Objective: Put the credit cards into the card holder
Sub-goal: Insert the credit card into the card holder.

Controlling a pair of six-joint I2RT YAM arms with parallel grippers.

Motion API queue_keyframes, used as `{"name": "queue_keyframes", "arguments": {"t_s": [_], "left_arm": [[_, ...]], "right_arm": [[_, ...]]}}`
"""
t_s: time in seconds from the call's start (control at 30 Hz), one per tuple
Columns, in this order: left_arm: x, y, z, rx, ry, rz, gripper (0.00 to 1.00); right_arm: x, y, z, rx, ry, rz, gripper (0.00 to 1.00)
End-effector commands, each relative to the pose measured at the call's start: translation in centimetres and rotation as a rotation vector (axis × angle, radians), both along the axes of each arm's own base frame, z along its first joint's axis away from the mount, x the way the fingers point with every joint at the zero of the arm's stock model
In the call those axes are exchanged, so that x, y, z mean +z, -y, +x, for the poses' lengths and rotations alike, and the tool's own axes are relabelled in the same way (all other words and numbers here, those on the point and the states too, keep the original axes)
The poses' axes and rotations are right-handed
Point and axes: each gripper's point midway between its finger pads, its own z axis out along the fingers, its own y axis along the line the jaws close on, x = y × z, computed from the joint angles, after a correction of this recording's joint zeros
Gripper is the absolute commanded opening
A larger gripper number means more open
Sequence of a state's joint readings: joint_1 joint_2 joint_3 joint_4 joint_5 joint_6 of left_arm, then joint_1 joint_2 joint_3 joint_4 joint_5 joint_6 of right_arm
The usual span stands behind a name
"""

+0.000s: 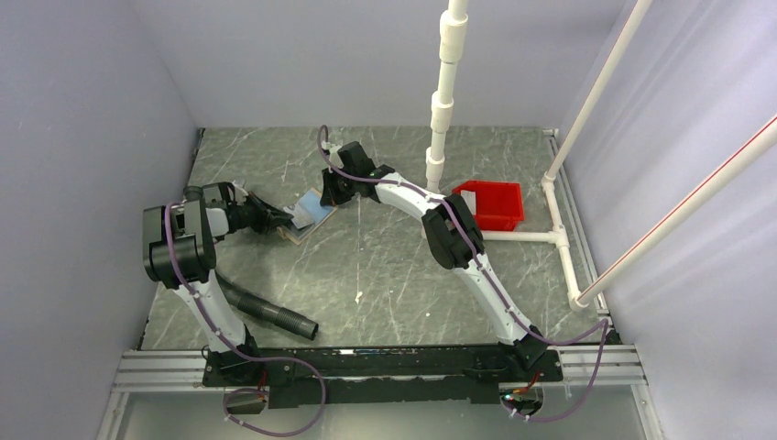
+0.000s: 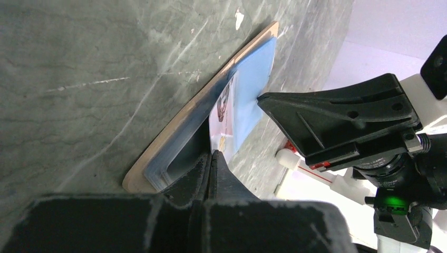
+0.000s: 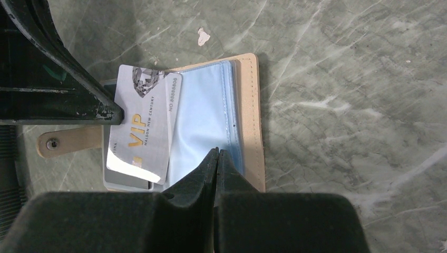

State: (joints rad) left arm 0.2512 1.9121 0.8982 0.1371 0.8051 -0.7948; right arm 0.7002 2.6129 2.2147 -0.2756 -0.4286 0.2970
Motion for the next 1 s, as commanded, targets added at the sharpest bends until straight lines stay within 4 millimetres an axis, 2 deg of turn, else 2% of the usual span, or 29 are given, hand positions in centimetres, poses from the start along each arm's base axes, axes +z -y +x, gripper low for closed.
{"name": "queue_keyframes", "arguments": {"t_s": [0.0, 0.5, 0.6, 0.63, 0.7, 0.77, 0.83, 0.97], "left_arm": [[-0.1, -0.5, 1.1, 0.053, 0.016, 0.054, 0.00], [-0.3, 1.9, 1.4, 0.068, 0.005, -0.003, 0.00], [-0.6, 2.1, 1.4, 0.075, 0.003, 0.005, 0.00], [-0.8, 2.1, 1.3, 0.081, 0.002, 0.004, 0.00], [-1.2, 2.1, 1.2, 0.094, -0.004, -0.001, 0.00], [-1.5, 2.2, 1.1, 0.094, -0.009, -0.010, 0.00], [-1.9, 2.2, 1.0, 0.097, -0.016, -0.013, 0.00], [-2.2, 2.1, 1.0, 0.102, -0.022, -0.007, 0.00]], "right_arm": [[-0.6, -0.5, -0.3, 0.018, 0.010, 0.002, 0.00], [-0.6, -0.5, -0.5, 0.004, -0.002, -0.011, 0.00], [0.3, 0.0, -0.2, -0.043, -0.007, -0.035, 0.00], [0.9, 0.2, 0.0, -0.049, 0.005, -0.040, 0.01], [1.8, 0.6, 0.3, -0.064, 0.028, -0.055, 0.14], [2.4, 0.9, 0.6, -0.064, 0.042, -0.064, 0.18], [2.4, 1.2, 1.0, -0.068, 0.046, -0.065, 0.24], [1.7, 1.4, 1.3, -0.065, 0.039, -0.071, 0.28]]}}
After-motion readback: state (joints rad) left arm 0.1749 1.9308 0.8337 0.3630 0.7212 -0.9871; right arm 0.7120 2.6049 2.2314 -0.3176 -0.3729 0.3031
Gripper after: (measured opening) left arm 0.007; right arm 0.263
